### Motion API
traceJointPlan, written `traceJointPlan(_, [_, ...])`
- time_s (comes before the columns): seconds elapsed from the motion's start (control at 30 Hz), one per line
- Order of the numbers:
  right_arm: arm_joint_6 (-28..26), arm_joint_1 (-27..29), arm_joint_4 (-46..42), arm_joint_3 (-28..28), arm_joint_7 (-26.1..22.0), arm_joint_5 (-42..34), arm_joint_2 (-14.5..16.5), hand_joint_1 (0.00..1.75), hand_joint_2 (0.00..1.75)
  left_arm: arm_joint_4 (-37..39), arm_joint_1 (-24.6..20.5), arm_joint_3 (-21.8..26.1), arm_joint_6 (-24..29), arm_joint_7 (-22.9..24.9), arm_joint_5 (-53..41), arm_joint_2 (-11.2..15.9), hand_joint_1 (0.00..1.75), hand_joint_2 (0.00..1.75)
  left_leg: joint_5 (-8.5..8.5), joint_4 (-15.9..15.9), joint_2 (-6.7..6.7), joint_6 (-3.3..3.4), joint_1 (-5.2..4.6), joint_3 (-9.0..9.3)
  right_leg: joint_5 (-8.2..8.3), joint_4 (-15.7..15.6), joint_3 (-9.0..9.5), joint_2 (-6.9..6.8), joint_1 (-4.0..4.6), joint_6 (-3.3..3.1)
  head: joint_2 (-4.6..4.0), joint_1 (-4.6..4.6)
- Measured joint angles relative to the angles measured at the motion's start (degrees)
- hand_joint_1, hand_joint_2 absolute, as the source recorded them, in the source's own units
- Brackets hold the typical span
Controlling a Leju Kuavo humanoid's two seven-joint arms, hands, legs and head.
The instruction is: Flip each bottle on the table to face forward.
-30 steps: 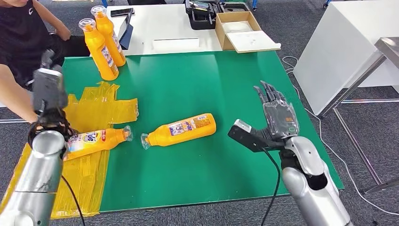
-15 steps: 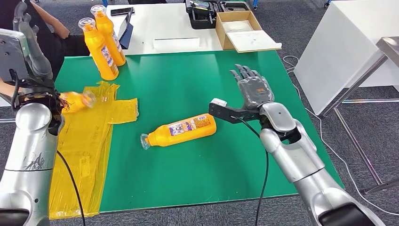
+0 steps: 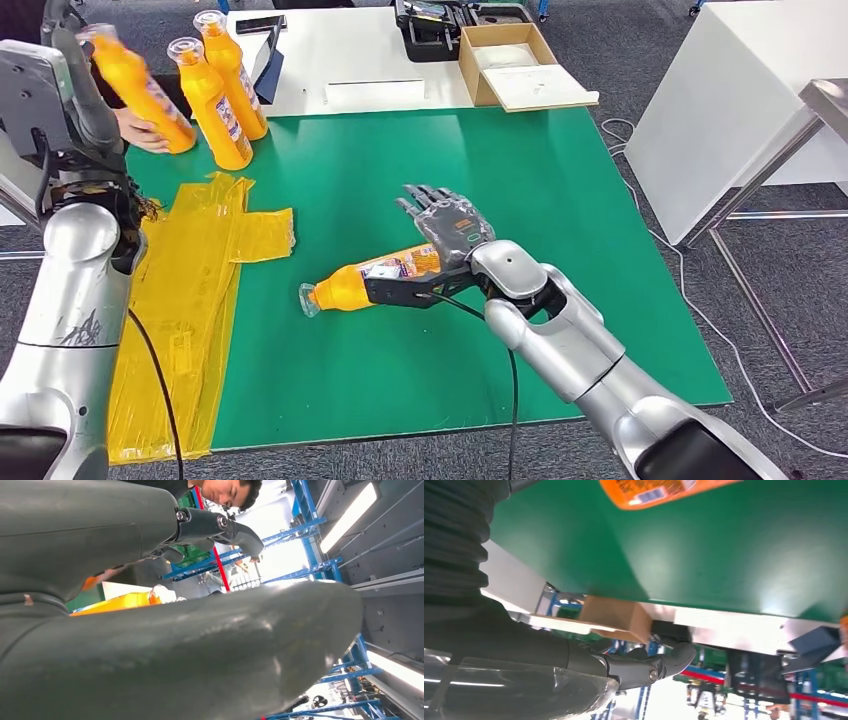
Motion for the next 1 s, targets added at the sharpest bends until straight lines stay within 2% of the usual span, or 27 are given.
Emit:
traceJointPlan(0.53, [4.3, -2.2, 4.4, 6.0, 3.1, 0.2, 0.0, 0.0, 1.75, 0.9, -0.4, -0.6, 0.9, -0.1, 0.4, 0.0, 0.0, 0.0, 0.0, 0.0, -0.02, 0.0, 0.0, 0.0, 0.0, 0.0, 0.01, 0.0, -0.01, 0.01, 0.0, -0.01])
traceJointPlan(1.0, [4.7, -5.2, 18.6, 8.6, 2.6, 1.0, 0.3, 0.0, 1.75, 2.0, -0.5, -0.6, 0.7, -0.9, 0.6, 0.0, 0.0, 0.0, 0.02, 0.0, -0.02, -0.02, 0.0, -0.02, 0.01, 0.0, 0.07, 0.0, 0.0, 0.01, 0.0, 0.0])
